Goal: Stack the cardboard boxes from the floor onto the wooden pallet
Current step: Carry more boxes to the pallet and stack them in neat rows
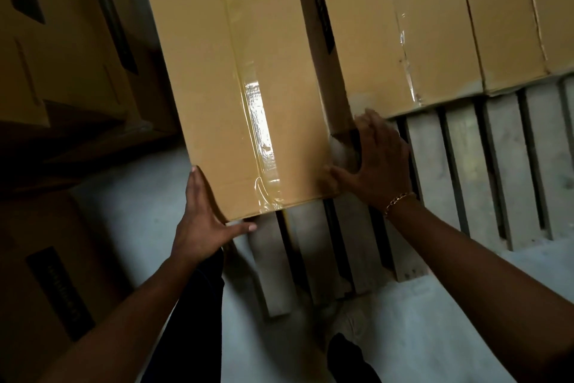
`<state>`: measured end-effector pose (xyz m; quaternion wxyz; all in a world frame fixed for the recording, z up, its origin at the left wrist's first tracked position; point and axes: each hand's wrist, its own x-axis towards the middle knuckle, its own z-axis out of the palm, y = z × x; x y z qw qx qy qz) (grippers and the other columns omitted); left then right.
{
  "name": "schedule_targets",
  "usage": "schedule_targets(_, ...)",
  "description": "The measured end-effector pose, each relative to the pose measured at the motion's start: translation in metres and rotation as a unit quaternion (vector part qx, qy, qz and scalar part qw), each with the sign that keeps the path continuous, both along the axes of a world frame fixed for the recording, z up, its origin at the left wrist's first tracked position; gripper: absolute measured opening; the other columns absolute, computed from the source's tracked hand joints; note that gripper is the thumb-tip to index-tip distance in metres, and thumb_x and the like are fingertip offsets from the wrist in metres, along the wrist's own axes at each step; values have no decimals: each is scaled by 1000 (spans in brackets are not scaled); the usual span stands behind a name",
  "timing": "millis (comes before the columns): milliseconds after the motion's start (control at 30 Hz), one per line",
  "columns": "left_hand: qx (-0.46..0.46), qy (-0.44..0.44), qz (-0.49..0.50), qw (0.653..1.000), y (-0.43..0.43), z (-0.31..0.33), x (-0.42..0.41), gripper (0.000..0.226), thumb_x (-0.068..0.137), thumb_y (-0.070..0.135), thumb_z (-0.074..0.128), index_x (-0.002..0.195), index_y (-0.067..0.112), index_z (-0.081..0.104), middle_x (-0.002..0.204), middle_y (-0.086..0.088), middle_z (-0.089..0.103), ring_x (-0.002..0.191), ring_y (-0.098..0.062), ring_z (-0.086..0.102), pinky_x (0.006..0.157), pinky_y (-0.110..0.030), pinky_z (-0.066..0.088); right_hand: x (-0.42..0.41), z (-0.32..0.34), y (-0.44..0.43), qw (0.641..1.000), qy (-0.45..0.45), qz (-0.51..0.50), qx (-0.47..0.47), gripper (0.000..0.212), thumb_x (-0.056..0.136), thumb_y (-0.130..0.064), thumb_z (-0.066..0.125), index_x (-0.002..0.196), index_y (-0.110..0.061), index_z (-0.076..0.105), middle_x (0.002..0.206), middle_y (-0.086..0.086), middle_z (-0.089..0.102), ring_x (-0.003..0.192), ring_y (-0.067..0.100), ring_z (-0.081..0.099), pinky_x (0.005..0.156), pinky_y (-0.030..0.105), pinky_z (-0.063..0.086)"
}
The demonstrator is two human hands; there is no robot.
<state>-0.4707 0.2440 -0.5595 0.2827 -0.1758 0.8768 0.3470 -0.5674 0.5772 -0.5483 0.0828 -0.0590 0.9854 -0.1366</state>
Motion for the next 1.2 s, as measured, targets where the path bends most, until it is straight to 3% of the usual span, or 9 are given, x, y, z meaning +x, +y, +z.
schedule_targets(100, -50, -2, -63, 997, -3, -7, 6, 163, 53, 66, 92, 160, 27, -24, 171, 9, -19, 156, -32, 20, 108, -55, 45, -7, -6, 19, 991, -79, 78, 74, 139, 61, -100, 45, 163, -10, 18, 170, 16, 12, 157, 37, 13, 122, 56, 16)
schedule_targets(300, -82, 30, -104, 991, -10, -17, 3, 132, 82, 45, 84, 163, 16, -16, 174, -5, -10, 131, -50, 51, 90, -58, 53, -13, -11, 24, 976, -143, 106, 128, 148, 56, -105, 38, 163, -8, 8, 172, 12, 1, 158, 34, 1, 124, 60, 8)
schedule_targets(467, -70, 59, -117, 989, -10, -17, -17, 126, 86, 45, 80, 163, 14, -15, 173, -8, -8, 117, -51, 60, 81, -54, 55, -17, -8, 21, 978, -131, 100, 127, 141, 60, -103, 33, 162, -6, 17, 170, 13, 13, 156, 35, 14, 122, 60, 17)
schedule_targets(633, -60, 67, -116, 989, -5, -16, -34, 126, 86, 42, 80, 163, 13, -14, 173, -7, -9, 118, -51, 60, 79, -52, 55, -28, -4, 22, 979, -115, 106, 132, 132, 65, -99, 33, 156, -3, 33, 161, 16, 33, 145, 36, 34, 112, 55, 33)
schedule_targets(733, -52, 72, -114, 989, -2, -17, -41, 126, 86, 43, 80, 163, 14, -15, 173, -8, -8, 113, -51, 62, 75, -50, 55, -35, -2, 25, 979, -114, 104, 135, 134, 63, -102, 32, 156, -4, 33, 161, 15, 33, 144, 35, 36, 110, 54, 33)
schedule_targets(867, -51, 53, -83, 994, 0, -18, -47, 141, 78, 41, 88, 160, 25, -26, 174, -6, 3, 121, -50, 58, 84, -51, 54, -40, -5, 28, 974, -136, 118, 137, 144, 57, -103, 34, 161, -5, 21, 169, 19, 15, 155, 38, 17, 119, 60, 24)
schedule_targets(1033, -40, 35, -52, 997, 5, -15, -51, 150, 72, 38, 94, 157, 33, -30, 172, -4, 20, 130, -45, 54, 93, -51, 51, -39, -12, 24, 973, -148, 110, 138, 148, 56, -94, 57, 163, -5, 7, 171, 19, 0, 158, 37, 2, 124, 59, 15)
schedule_targets(1200, -45, 44, -65, 996, 6, -14, -50, 146, 74, 39, 92, 159, 31, -27, 171, -6, 21, 130, -47, 54, 93, -52, 51, -35, -18, 20, 980, -131, 90, 116, 137, 62, -92, 35, 163, -4, 10, 171, 20, 2, 158, 37, 2, 125, 58, 13)
